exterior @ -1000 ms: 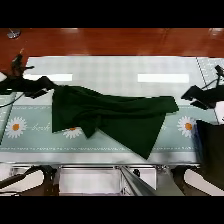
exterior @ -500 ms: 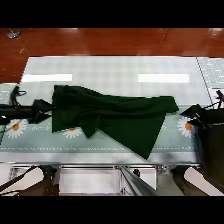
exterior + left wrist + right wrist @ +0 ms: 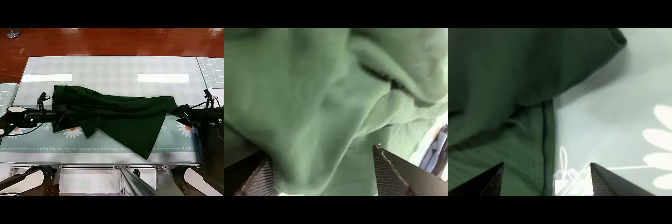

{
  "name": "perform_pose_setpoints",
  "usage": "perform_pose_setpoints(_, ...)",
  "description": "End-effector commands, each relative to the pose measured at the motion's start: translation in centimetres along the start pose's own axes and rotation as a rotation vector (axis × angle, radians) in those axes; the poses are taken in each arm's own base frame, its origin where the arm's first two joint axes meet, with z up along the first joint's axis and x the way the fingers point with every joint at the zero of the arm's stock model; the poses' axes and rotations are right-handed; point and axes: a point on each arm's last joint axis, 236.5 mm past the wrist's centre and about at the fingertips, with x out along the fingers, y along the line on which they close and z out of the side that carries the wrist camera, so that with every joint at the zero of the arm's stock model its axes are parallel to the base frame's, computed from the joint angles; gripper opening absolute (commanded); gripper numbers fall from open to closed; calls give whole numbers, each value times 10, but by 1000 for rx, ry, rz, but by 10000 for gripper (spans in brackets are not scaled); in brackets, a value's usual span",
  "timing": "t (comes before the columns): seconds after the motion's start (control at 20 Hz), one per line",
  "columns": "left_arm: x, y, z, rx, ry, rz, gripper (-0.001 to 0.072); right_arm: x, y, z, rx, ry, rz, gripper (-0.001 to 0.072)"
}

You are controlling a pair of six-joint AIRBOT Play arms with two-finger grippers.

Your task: Fold the shirts.

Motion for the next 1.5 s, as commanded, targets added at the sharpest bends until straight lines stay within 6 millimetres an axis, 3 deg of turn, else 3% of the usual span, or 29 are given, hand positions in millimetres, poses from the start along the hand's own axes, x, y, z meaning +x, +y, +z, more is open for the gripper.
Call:
perform_pose_setpoints(0.0,23,-21,8,35,-31,-22,72,1,0,10,23,-46,-8,620)
perform_pose_setpoints(0.05,24,-31,11,82,-34,-37,33,1,-1,16,42,-72,-14,620)
perform_pose_setpoints(0.3,14,-72,28,178,-42,-96,33,4,-10,48,104,-156,-36,619)
perform_pose_setpoints(0.65,12,-78,29,191,-40,-106,33,33,-22,73,209,-42,-33,619)
perform_pose_setpoints(0.8,12,-78,29,191,-40,-106,34,48,-4,82,184,-17,-11,620)
perform_pose_setpoints(0.9,12,-78,29,191,-39,-107,33,61,18,86,125,11,-8,618)
perform_pose_setpoints(0.95,12,-78,30,191,-41,-106,33,65,30,87,113,25,-10,492)
perform_pose_setpoints(1.0,10,-80,32,198,-46,-108,34,66,39,89,101,29,-18,229)
perform_pose_setpoints(1.05,3,-87,40,211,-61,-121,34,63,49,95,62,17,-20,25)
perform_pose_setpoints(1.15,-26,-119,65,242,-111,-174,33,41,81,109,-14,6,15,24)
perform_pose_setpoints(1.2,-47,-143,79,289,-154,-204,34,19,104,122,-72,-34,39,25)
perform_pose_setpoints(1.35,-137,-243,112,530,-360,-284,33,-86,190,165,-267,-270,126,24)
perform_pose_setpoints(1.45,-200,-310,110,682,-494,-329,33,-166,244,167,-398,-432,177,24)
